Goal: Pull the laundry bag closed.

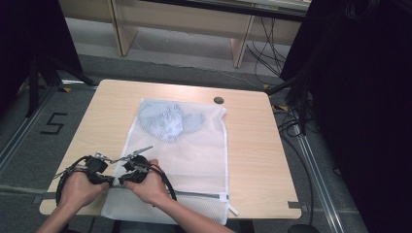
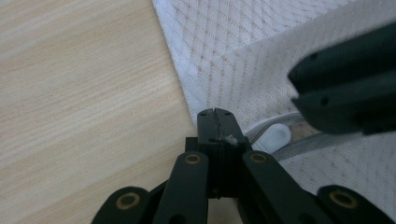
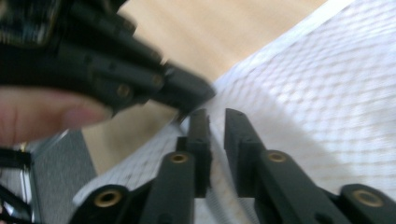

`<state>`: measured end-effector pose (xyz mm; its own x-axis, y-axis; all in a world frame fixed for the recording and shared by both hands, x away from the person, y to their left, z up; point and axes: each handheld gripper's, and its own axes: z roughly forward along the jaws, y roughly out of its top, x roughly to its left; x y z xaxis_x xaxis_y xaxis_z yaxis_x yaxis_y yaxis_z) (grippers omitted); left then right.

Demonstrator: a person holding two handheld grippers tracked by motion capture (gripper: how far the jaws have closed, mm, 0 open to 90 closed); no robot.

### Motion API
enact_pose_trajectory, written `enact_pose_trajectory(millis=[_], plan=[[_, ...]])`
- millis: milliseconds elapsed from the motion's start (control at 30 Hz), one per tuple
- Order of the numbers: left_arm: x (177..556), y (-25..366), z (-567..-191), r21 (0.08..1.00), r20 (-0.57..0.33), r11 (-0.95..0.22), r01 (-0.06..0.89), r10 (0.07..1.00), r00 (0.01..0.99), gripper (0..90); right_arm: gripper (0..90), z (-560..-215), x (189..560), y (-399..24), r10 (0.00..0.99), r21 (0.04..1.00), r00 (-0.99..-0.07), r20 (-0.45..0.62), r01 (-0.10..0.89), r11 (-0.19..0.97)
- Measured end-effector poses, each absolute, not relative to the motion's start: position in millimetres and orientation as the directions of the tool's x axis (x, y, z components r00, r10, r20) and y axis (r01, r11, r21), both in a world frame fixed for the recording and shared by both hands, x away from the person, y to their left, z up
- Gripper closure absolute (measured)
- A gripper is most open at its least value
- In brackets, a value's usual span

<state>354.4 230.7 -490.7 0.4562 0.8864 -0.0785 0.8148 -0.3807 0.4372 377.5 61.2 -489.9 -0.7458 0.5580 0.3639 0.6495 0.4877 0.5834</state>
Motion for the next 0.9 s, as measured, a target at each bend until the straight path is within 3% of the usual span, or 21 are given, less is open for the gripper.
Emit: enact_pose_trajectory(millis=[133, 267, 467, 833, 900], plan=[[354.9, 232.2, -491.5, 0.442, -0.097, -0.360, 0.822, 0.892, 0.442, 90.0, 78.0, -487.0, 386.9, 58.7, 0.550, 0.592, -0.731, 0.405, 0.667, 0.451], [355.1, 239.2, -493.2, 0.458, -0.141, -0.318, 0.830, 0.896, 0.421, 90.0, 76.2, -491.4, 387.3, 63.8, 0.536, 0.545, -0.716, 0.447, 0.693, 0.471], [354.1, 239.5, -491.6, 0.452, -0.138, -0.303, 0.839, 0.905, 0.402, 90.0, 73.6, -502.6, 386.5, 69.3, 0.540, 0.492, -0.670, 0.510, 0.742, 0.455], [353.0, 241.2, -491.0, 0.450, -0.122, -0.312, 0.837, 0.907, 0.404, 89.3, 77.6, -502.6, 386.1, 78.6, 0.521, 0.480, -0.688, 0.504, 0.725, 0.493], [351.3, 238.3, -492.7, 0.455, -0.159, -0.250, 0.855, 0.922, 0.354, 89.3, 79.4, -504.0, 385.5, 79.8, 0.513, 0.484, -0.697, 0.502, 0.717, 0.502]])
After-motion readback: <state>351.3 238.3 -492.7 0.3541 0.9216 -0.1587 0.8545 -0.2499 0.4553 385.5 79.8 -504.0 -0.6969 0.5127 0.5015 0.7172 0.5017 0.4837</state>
